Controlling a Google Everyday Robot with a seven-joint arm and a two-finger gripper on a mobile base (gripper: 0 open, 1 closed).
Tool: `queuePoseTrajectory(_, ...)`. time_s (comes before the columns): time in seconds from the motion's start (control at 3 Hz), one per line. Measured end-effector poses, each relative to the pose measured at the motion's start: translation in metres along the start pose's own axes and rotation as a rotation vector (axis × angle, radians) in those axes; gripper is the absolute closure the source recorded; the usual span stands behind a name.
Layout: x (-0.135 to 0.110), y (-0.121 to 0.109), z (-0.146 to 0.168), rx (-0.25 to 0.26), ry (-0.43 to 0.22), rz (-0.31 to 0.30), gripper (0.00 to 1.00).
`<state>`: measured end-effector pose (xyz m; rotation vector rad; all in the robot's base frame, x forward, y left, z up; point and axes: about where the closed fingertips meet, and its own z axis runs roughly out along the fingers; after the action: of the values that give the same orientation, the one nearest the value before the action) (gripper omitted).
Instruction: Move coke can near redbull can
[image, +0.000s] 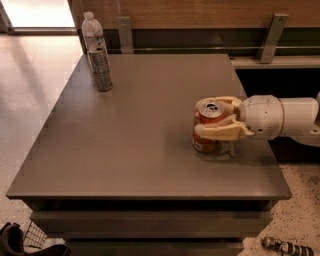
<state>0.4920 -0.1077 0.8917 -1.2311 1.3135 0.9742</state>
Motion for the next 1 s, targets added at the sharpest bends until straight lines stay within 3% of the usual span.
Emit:
queuePoseTrajectory(0.33,-0.003,-0.001,0.003,-0.005,-0.002,-0.002,1.0)
queuePoseTrajectory(0.67,-0.013,-0.008,0.007,-0.013,-0.012,-0.006,1.0)
queuePoseTrajectory(1.0,-0.032,-0.04,0.03,-0.027,-0.014,0.006,1.0)
